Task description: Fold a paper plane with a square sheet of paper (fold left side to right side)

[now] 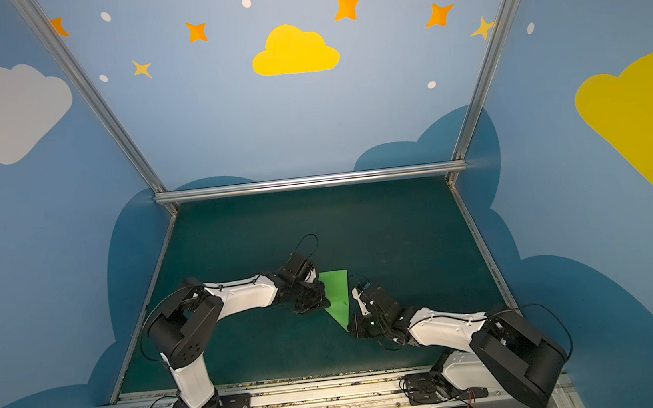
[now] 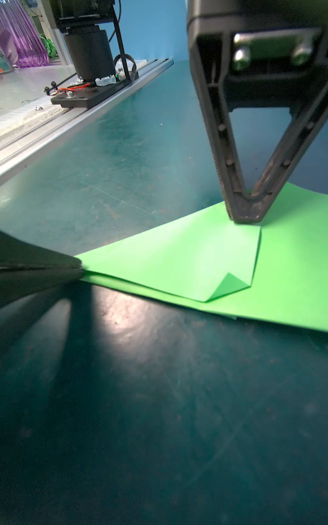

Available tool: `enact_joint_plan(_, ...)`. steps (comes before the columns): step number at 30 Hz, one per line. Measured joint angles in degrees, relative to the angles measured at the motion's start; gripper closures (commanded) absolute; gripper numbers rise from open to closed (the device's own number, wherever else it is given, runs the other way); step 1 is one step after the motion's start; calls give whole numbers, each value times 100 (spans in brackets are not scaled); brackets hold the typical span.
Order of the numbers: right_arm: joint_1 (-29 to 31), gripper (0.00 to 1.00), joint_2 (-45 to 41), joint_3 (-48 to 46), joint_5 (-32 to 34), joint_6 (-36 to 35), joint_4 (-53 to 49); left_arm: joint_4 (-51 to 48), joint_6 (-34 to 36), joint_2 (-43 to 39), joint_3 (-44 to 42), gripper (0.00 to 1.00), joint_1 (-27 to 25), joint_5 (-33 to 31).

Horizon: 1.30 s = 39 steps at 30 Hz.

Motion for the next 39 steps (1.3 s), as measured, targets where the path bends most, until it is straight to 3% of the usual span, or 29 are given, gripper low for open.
enact_joint_plan(8, -17, 100, -428, 57, -76, 90, -828, 140, -612, -83, -118, 96, -50, -168)
enact_joint_plan(15, -46, 100, -745, 553, -24, 264, -1716, 428, -1408, -278, -369, 96, -291, -739)
enact_joint_plan(28, -48, 100, 833, 1676, -181, 361, -1233, 520, -1939, -343, -437, 96, -479, -1200)
enact_joint_plan(39, -48, 100, 1279, 1447, -188, 304, -815, 520, -1939, -343, -437, 96, -479, -1200)
